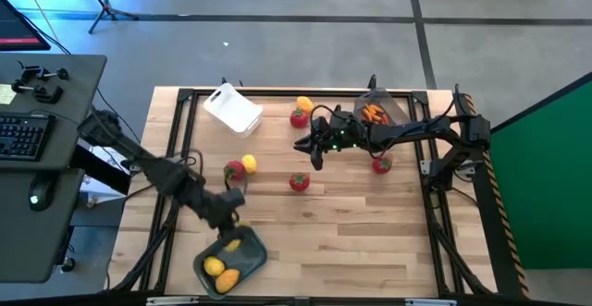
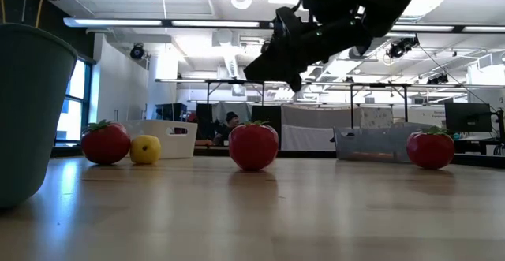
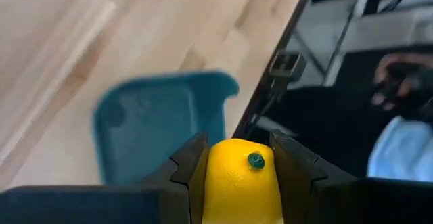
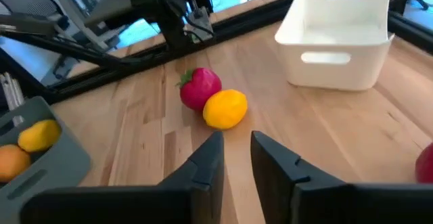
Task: Sort produce into baskets
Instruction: Put the lemon into the blue bin
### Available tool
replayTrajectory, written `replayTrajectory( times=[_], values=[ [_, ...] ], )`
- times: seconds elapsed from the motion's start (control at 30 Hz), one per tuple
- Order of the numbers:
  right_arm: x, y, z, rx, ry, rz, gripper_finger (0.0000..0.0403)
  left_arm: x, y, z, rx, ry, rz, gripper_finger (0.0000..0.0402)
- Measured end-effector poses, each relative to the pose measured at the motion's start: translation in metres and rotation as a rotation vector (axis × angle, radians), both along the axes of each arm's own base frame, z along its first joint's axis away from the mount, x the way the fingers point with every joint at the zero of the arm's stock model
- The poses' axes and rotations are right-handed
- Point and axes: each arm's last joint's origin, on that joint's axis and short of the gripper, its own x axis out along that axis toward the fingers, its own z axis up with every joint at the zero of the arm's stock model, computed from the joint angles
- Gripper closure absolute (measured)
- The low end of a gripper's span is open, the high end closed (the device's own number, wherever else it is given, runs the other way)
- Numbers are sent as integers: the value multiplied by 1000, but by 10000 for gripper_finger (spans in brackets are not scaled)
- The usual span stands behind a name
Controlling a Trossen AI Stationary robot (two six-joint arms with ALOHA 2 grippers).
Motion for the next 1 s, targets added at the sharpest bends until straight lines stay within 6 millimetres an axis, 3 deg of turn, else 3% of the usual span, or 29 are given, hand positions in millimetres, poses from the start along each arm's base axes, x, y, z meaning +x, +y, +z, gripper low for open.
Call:
replayTrajectory(
  times=[0.17,0.43,0.73,1.0],
  values=[
    [2,9,-1,-18,19,-52,356,9,-27,-15,68,91,-74,296],
    [3,19,-2,-6,27,-99,359,20,-49,-58,206,199,-211,296],
    [4,26,-2,-8,27,-104,359,26,-50,-74,255,225,-315,295],
    [3,28,-3,0,42,-103,359,29,-48,-77,247,242,-303,254]
  ],
)
